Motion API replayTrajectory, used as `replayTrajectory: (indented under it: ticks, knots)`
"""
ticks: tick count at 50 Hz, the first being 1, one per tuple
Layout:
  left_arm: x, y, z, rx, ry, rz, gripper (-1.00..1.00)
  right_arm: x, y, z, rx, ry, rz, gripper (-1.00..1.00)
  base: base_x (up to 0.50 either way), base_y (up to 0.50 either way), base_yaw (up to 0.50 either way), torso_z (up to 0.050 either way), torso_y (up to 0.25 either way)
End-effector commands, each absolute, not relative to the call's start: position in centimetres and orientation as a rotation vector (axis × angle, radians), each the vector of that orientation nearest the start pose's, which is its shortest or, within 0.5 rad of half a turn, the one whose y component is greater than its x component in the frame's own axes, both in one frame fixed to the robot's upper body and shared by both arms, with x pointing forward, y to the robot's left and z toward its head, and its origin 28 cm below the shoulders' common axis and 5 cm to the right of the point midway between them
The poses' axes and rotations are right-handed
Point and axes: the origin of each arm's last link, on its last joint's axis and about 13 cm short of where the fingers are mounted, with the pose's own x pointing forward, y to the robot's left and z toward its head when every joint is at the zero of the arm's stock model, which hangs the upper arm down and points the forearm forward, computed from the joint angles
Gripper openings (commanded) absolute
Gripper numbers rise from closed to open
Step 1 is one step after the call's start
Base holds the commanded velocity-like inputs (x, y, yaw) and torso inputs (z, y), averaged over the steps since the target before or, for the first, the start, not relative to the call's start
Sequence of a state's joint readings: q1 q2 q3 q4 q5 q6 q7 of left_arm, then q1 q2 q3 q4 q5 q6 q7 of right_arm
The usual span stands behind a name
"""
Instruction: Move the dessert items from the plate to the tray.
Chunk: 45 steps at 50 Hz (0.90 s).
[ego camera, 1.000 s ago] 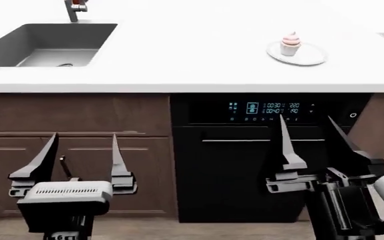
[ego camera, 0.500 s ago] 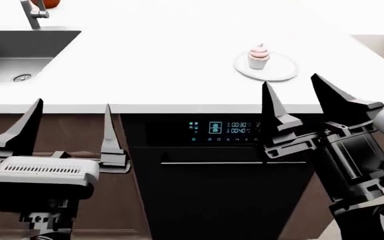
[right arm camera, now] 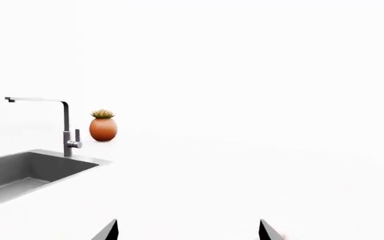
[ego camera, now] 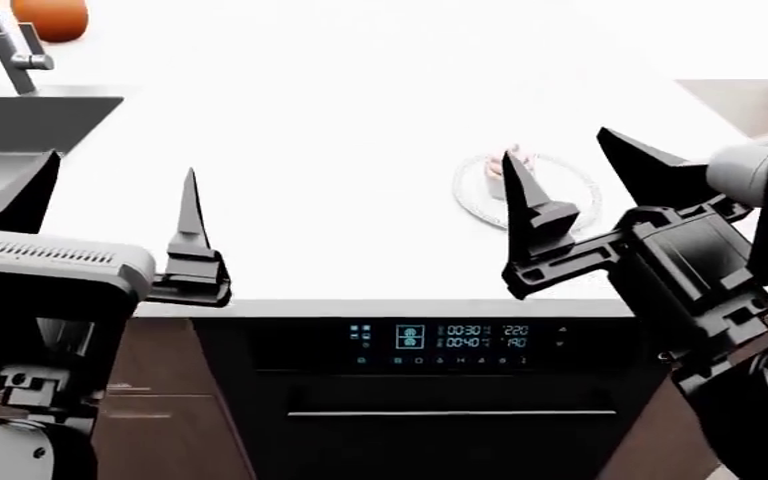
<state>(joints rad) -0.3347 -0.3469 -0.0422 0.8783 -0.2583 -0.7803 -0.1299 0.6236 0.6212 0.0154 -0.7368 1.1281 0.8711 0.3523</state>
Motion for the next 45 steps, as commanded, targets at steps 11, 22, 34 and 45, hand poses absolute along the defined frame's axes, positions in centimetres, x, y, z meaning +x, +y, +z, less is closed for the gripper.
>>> replayTrajectory:
  ticks: [11, 22, 34, 45]
  knots:
    - [20.6, 25.1, 21.9, 0.195, -0.405, -0.011, 1.00, 20.9, -13.6, 25.1, -0.066, -0.103, 0.488, 1.00, 0.50, -0.08, 0.00, 0.050, 0.019]
    - [20.5, 25.1, 21.8, 0.222, -0.418, -0.026, 1.00, 20.7, -13.8, 25.4, -0.056, -0.094, 0.485, 1.00, 0.50, -0.08, 0.00, 0.036, 0.014]
    - [20.2, 25.3, 21.7, 0.230, -0.419, -0.020, 1.00, 22.4, -14.2, 24.8, -0.143, -0.030, 0.322, 1.00, 0.00, 0.00, 0.00, 0.000, 0.000]
    - [20.1, 25.2, 21.6, 0.257, -0.418, -0.027, 1.00, 26.3, -15.3, 22.6, -0.081, 0.114, 0.273, 1.00, 0.00, 0.00, 0.00, 0.000, 0.000]
